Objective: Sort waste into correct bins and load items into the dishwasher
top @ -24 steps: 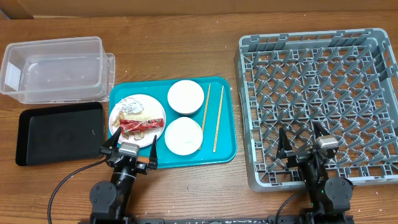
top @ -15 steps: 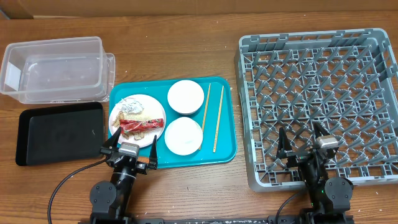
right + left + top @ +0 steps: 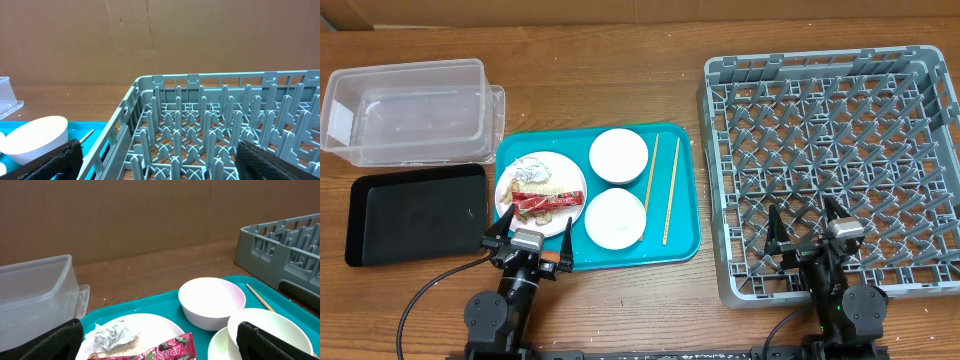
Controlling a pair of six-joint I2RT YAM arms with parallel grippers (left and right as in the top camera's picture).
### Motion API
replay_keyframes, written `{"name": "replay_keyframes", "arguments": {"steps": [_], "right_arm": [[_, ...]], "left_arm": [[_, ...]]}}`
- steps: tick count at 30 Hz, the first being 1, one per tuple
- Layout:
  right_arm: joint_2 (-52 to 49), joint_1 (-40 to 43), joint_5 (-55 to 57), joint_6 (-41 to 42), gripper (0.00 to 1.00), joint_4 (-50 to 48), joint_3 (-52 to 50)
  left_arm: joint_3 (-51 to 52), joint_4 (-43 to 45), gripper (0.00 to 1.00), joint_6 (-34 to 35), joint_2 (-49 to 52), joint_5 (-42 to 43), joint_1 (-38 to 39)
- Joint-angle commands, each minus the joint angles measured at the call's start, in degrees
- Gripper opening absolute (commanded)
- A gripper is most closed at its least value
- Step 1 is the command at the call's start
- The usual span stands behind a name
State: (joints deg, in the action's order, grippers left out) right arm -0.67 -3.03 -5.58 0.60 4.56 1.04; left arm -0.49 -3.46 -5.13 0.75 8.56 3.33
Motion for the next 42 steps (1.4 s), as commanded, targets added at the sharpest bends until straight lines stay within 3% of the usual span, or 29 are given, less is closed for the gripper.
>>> {"name": "replay_keyframes", "arguments": {"steps": [1,26,32,35,42], "right_arm": [[0.5,0.2,0.0,-0.2,1.00,-0.2,-0.6],[0.5,0.2,-0.1,0.0,1.00,-0.2,-0.6],[0.5,0.2,0.0,7.9,1.00,-0.2,-0.5],[0.2,0.2,0.0,8.7,1.00,2.4,1.9],[-6.4,0.2,0.0,8.7,1.00,12.5,13.5]], "left_arm": [[0.2,-0.2,1.00,-1.5,-0.4,-0.2,-0.3],[0.2,0.0,1.00,-1.5,-0.4,0.0,-0.3],[0.2,-0.1,1.00,4.6,-0.4,-0.2,-0.3],[-0.7,-1.1,1.00,8.2,-0.4,-0.2,-0.3],[-8.2,-6.8,1.00,8.6,1.4,-2.7,-0.3]]}}
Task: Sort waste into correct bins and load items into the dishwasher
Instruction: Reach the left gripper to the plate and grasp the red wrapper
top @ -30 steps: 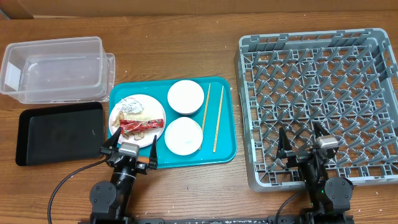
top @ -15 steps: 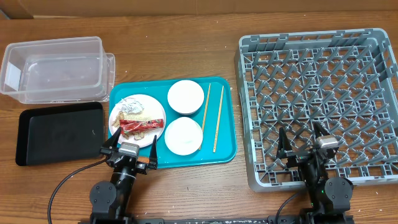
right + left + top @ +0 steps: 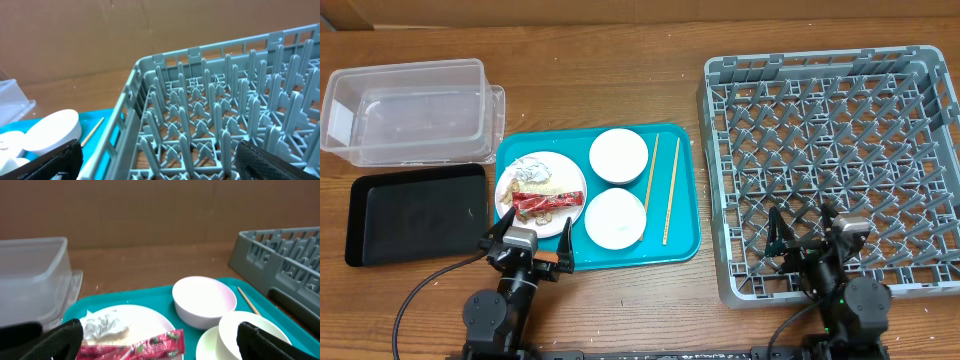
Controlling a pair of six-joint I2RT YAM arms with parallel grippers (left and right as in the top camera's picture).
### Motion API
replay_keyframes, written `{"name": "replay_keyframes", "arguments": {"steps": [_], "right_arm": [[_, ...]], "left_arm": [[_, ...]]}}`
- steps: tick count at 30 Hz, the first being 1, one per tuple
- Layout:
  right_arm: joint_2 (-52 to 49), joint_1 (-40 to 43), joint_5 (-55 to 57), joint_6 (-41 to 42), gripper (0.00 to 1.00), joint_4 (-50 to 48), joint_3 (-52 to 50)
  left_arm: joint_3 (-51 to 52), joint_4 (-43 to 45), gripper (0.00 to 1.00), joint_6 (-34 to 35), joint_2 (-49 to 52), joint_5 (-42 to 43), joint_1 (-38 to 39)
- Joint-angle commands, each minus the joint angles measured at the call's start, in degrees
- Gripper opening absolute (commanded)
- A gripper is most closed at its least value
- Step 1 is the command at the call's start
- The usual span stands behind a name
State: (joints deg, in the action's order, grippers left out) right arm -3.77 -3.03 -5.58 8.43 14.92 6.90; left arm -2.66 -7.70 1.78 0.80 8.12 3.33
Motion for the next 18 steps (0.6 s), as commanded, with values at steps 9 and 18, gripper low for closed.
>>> {"name": "replay_keyframes", "arguments": {"steps": [9,18], "right_arm": [[-20.7,0.2,-1.0,1.9,1.00,14.3,26.8],[-40.5,0.2,-5.5,1.9,1.00,35.4,45.4]], "left_arm": [[-25.6,-17.2,1.00,1.5,20.2,-0.9,-0.3],[-53.4,-42.9,1.00,0.7,47.4,0.3,-0.3]]}}
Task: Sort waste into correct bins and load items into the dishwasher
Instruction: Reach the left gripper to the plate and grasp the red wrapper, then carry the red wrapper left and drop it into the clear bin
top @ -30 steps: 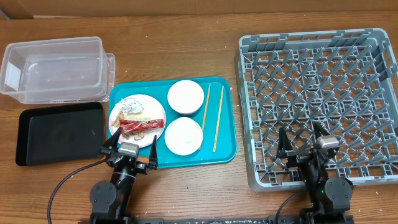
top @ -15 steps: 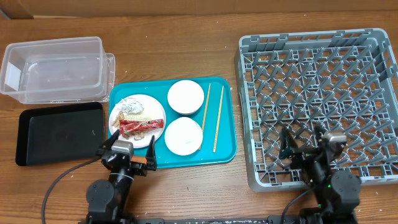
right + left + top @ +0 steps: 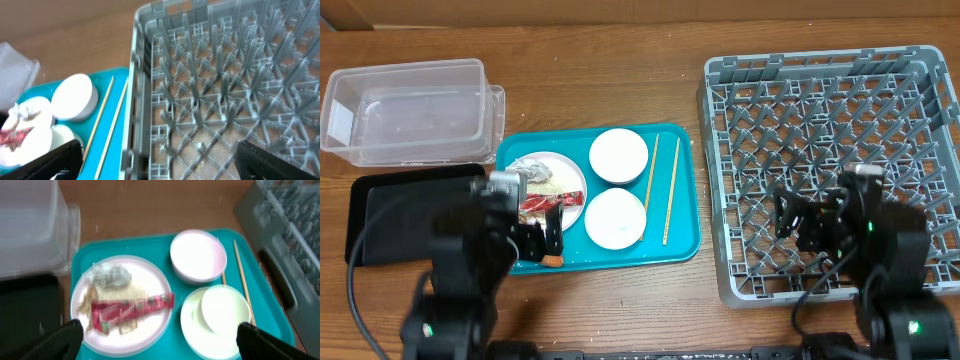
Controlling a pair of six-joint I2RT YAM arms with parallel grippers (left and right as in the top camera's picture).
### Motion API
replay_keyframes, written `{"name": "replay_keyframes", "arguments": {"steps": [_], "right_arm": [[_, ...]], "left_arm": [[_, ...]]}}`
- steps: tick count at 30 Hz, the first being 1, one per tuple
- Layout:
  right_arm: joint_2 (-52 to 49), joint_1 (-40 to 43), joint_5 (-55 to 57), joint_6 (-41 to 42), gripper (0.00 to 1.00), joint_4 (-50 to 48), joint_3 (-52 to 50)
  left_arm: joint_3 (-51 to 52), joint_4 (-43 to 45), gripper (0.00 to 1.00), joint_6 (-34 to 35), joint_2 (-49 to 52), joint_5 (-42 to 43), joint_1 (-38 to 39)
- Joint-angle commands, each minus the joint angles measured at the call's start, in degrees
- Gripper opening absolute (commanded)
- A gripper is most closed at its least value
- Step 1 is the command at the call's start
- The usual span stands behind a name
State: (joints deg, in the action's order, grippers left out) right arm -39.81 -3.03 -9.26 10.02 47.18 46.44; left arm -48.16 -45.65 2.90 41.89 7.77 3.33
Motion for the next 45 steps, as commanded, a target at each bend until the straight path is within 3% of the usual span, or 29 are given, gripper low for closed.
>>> {"name": "replay_keyframes", "arguments": {"steps": [1,4,9,17,23,28,31,32,36,38,45], "right_arm": [[-6.2,0.2,-1.5,0.3,1.00,5.0,7.5],[-10.6,0.2,0.3,0.1,1.00,7.8,10.4],[-14.2,0.2,0.5,0.1,1.00,7.8,10.7],[-14.8,0.2,5.4,0.1,1.00,8.7,10.7],[-14.8,0.2,5.4,0.1,1.00,8.8,10.7],[-14.8,0.2,5.4,0.1,1.00,8.7,10.6],[-14.8,0.2,5.4,0.1,1.00,8.7,10.6],[-14.8,0.2,5.4,0.1,1.00,8.7,10.6],[-14.8,0.2,5.4,0.1,1.00,8.7,10.6],[-14.8,0.2,5.4,0.1,1.00,8.7,10.7],[-14.8,0.2,5.4,0.1,1.00,8.8,10.6]], "left_arm": [[-10.2,-7.5,1.00,-1.7,8.7,0.6,-0.3],[-15.2,-12.3,1.00,-5.3,14.7,0.6,-0.3],[-15.8,-10.4,1.00,-5.6,21.9,0.6,-0.3],[-15.8,-9.6,1.00,-18.8,38.0,0.0,-0.3],[-15.8,-5.7,0.96,-19.2,49.6,-5.7,-0.3],[-15.8,-3.4,0.82,-19.2,55.0,-5.4,-0.2],[-15.8,-3.3,0.67,-19.2,56.2,-5.3,-0.2],[-15.8,-3.4,0.50,-19.1,56.3,-5.2,-0.2],[-15.8,-3.4,0.26,-18.3,56.3,-5.2,-0.2],[-15.8,-3.5,0.04,-18.1,56.3,-5.2,-0.2],[-18.2,-6.5,0.04,-16.3,54.7,-5.2,-0.3]]}}
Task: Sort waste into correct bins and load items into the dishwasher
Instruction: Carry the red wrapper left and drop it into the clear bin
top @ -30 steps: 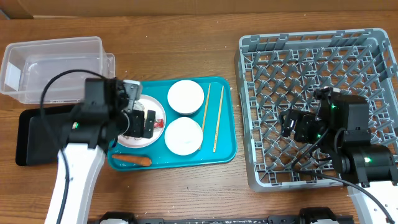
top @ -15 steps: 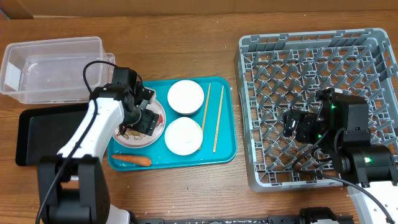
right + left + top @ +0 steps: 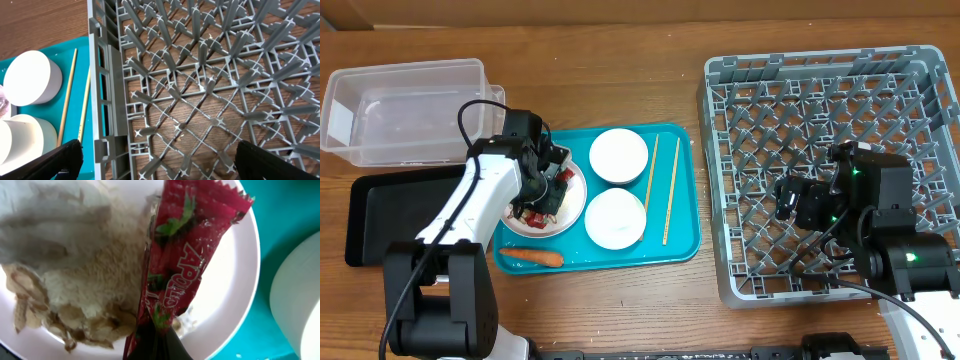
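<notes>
A white plate (image 3: 570, 200) on the teal tray (image 3: 682, 215) carries a red snack wrapper (image 3: 185, 265), crumpled foil (image 3: 50, 225) and bread scraps (image 3: 90, 285). My left gripper (image 3: 157, 347) is down on the plate, shut on the near end of the wrapper, and appears in the overhead view as the left gripper (image 3: 542, 185). Two white bowls (image 3: 618, 155) (image 3: 615, 218) and a pair of chopsticks (image 3: 670, 190) also lie on the tray. My right gripper (image 3: 157, 157) hangs open and empty over the front left part of the grey dish rack (image 3: 830, 150).
A carrot piece (image 3: 532, 257) lies at the tray's front left. A clear plastic bin (image 3: 410, 110) stands at the back left, with a black tray (image 3: 415, 215) in front of it. The rack's left wall (image 3: 105, 100) lies close to the chopsticks (image 3: 67, 95).
My left gripper was open, high above the plate; now it is down on the plate and shut on the red wrapper's end. The right gripper still hangs open over the rack.
Both arms first sat low at the table's front edge, grippers open, and had only tilted a little at 2.1 s. Then both were raised, the left over the tray, the right over the rack. Now the left has the wrapper; the carrot piece shows.
</notes>
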Controlling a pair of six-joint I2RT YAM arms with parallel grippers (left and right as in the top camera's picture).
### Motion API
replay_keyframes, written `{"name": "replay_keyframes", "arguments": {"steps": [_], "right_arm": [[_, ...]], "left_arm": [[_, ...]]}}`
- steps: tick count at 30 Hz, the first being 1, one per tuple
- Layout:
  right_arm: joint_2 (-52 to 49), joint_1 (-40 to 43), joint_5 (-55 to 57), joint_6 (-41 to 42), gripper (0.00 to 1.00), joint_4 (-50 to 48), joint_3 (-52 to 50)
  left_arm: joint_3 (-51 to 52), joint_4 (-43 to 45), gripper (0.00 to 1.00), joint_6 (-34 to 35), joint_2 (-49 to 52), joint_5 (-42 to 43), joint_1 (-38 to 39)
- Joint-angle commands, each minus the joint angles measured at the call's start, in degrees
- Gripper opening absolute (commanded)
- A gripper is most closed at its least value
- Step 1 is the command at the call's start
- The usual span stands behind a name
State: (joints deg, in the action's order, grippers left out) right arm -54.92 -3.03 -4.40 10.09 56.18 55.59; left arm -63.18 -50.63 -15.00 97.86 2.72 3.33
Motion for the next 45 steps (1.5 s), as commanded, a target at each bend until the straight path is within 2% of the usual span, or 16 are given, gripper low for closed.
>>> {"name": "replay_keyframes", "arguments": {"steps": [1,5,9,17,22,27,28,30,32,33,35,36,40,42,45], "right_arm": [[0.3,0.2,0.5,0.0,1.00,-0.3,1.5],[0.3,0.2,0.5,0.0,1.00,-0.3,1.5],[0.3,0.2,0.5,0.0,1.00,-0.2,1.5],[0.3,0.2,0.5,0.0,1.00,0.3,1.5],[0.3,0.2,0.5,0.0,1.00,0.7,1.5],[0.3,0.2,0.5,0.0,1.00,0.8,1.5],[0.3,0.2,0.5,0.0,1.00,0.8,1.5],[0.3,0.2,0.5,0.0,1.00,0.8,1.5],[0.3,0.2,0.5,0.0,1.00,1.0,1.5],[0.3,0.2,0.5,0.0,1.00,1.0,1.5],[0.3,0.2,0.5,0.0,1.00,1.2,1.5],[0.3,0.2,0.5,0.0,1.00,1.2,1.5],[0.3,0.2,0.5,0.0,1.00,1.2,1.5],[0.3,0.2,0.5,0.0,1.00,1.2,1.5],[0.3,0.2,0.5,0.0,1.00,1.2,1.5]], "left_arm": [[-4.7,-2.9,0.04,2.1,-2.1,-0.2,-0.3],[-11.2,-6.8,0.04,2.2,-5.9,-1.0,-0.8],[-16.6,-5.4,0.04,3.9,-9.7,-4.5,-3.0],[-17.6,11.1,0.04,7.1,-8.3,-6.8,-11.9],[-17.6,17.6,0.04,10.2,-3.5,-6.7,-16.2],[-17.6,21.5,0.07,10.4,0.4,-6.7,-18.0],[-17.6,22.1,0.14,10.3,0.7,-6.7,-18.1],[-17.6,22.7,0.49,10.4,0.7,-6.7,-18.2],[-17.9,22.6,0.55,10.4,0.5,-6.7,-18.2],[-18.1,21.9,0.62,10.4,0.2,-6.1,-18.2],[-18.3,19.8,0.82,10.4,-0.7,-4.2,-17.9],[-18.3,18.5,0.88,11.0,-1.2,-3.1,-17.7],[-18.3,9.7,0.91,14.0,-2.7,6.9,-16.7],[-18.3,3.5,1.00,15.3,-2.7,11.3,-15.7],[-17.7,-5.1,1.00,17.7,-2.4,12.1,-13.6]]}}
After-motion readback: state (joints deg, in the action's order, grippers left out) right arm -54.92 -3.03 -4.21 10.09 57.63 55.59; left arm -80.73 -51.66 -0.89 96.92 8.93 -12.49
